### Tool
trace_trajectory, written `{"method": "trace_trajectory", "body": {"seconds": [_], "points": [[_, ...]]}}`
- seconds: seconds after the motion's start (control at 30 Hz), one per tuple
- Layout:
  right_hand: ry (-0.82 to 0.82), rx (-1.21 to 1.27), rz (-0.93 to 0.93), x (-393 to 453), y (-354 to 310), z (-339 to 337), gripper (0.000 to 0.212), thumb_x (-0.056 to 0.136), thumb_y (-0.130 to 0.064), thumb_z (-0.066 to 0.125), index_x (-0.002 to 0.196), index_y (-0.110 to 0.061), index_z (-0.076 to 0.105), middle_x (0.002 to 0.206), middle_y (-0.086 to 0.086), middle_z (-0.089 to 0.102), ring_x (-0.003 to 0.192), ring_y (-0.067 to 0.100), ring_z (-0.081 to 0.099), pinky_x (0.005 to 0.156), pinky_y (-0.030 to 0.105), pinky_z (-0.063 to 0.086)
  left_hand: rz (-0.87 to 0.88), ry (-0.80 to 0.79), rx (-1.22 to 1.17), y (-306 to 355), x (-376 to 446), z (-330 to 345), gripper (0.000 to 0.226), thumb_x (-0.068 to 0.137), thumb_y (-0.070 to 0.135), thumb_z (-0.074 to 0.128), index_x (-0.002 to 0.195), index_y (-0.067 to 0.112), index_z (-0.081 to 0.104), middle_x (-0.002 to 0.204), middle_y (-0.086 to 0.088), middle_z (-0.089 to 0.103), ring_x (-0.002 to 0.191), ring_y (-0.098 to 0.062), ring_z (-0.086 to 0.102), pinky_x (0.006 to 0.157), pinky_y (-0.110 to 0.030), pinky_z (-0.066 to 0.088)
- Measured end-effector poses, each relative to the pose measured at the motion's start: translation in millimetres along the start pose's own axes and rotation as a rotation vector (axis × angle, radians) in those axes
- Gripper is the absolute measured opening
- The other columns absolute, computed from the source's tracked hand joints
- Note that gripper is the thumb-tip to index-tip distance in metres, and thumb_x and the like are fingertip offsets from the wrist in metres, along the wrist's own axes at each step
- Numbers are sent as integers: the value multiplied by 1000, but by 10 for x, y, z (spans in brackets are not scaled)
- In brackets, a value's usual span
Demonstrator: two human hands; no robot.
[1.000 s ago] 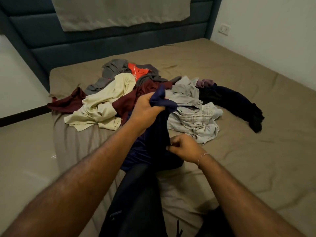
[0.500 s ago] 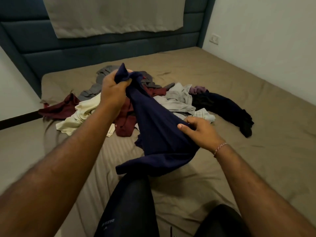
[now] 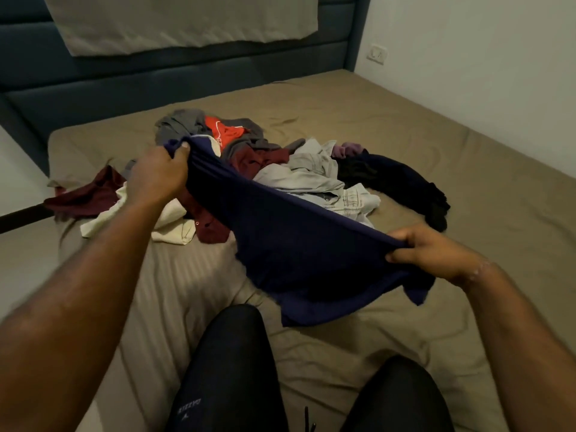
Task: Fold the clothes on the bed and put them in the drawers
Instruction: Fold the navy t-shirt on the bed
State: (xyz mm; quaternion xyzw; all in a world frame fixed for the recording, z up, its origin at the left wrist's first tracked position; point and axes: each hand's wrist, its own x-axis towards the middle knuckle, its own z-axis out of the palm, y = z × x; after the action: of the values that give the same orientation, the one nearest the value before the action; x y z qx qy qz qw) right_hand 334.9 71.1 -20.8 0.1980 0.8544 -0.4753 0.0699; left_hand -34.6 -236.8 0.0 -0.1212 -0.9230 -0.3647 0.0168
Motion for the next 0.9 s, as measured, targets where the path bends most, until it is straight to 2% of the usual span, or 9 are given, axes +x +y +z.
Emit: {"method": "trace_trajectory", "body": {"seconds": [0.13, 0.3, 0.37, 0.43, 0.5, 0.57, 0.73, 0.83, 0.9], "points": [[102, 306, -71, -92, 186, -209, 37, 90, 16, 53, 102, -9, 78, 98, 12, 76, 86, 19, 72, 76, 25, 58, -303, -361, -549, 130, 29, 62, 30, 107, 44, 49, 105, 15, 58, 64, -3, 58, 45, -14, 55, 54, -27, 43], [530, 679, 71, 477, 233, -744, 29, 95, 8, 49, 93, -12, 69, 79, 1, 77, 74, 15, 72, 65, 23, 60, -274, -464, -707, 828, 282, 583, 44, 111, 44, 34, 93, 13, 60, 54, 2, 64, 43, -13, 57, 51, -25, 37], [653, 730, 145, 804, 292, -963, 21, 100, 0, 50, 94, -12, 66, 74, -2, 75, 71, 14, 70, 55, 21, 57, -216, -449, -767, 1126, 351, 962, 38, 112, 39, 36, 118, 11, 62, 76, 1, 73, 62, -12, 65, 59, -27, 43], [708, 659, 183, 1093, 397, -1097, 16, 99, -5, 57, 112, -13, 64, 88, -1, 74, 74, 10, 71, 56, 19, 56, -69, -481, -780, 1285, 402, 1380, 49, 110, 33, 46, 155, 18, 38, 131, -5, 67, 109, -14, 65, 87, -32, 47], [718, 439, 215, 1273, 523, -1059, 39, 92, -8, 69, 127, -16, 54, 104, 2, 71, 86, 11, 73, 70, 26, 61, 72, -524, -744, 1289, 322, 1687, 84, 105, 27, 60, 166, 26, 2, 165, -6, 32, 141, -14, 42, 106, -32, 40], [751, 90, 223, 1301, 687, -786, 59, 82, -14, 78, 133, -16, 49, 120, 6, 66, 107, 24, 68, 95, 40, 56, 218, -540, -614, 1093, 127, 1906, 96, 101, 18, 67, 166, 21, -3, 168, -3, 20, 146, -13, 34, 110, -24, 39], [436, -401, 7, 1082, 1412, 376, 73, 80, -23, 69, 147, -6, 49, 140, 18, 56, 127, 39, 53, 111, 45, 42, 241, -530, -102, -198, -713, 2377, 77, 92, 23, 74, 158, 11, 36, 151, -17, 47, 140, -35, 46, 116, -44, 40], [96, -667, 231, 1003, 1738, 698, 86, 81, -26, 68, 159, -20, 33, 155, 8, 44, 137, 33, 46, 113, 40, 39, 65, -622, 34, -700, -1110, 2538, 72, 89, 38, 76, 149, 12, 46, 138, -17, 56, 127, -37, 55, 106, -45, 48], [17, -805, 386, 1004, 1861, 785, 81, 87, -25, 61, 161, -24, 26, 154, 4, 41, 134, 30, 47, 108, 43, 43, 74, -664, 136, -799, -1199, 2656, 67, 86, 48, 76, 139, 14, 52, 131, -12, 61, 122, -35, 58, 99, -43, 51]]}}
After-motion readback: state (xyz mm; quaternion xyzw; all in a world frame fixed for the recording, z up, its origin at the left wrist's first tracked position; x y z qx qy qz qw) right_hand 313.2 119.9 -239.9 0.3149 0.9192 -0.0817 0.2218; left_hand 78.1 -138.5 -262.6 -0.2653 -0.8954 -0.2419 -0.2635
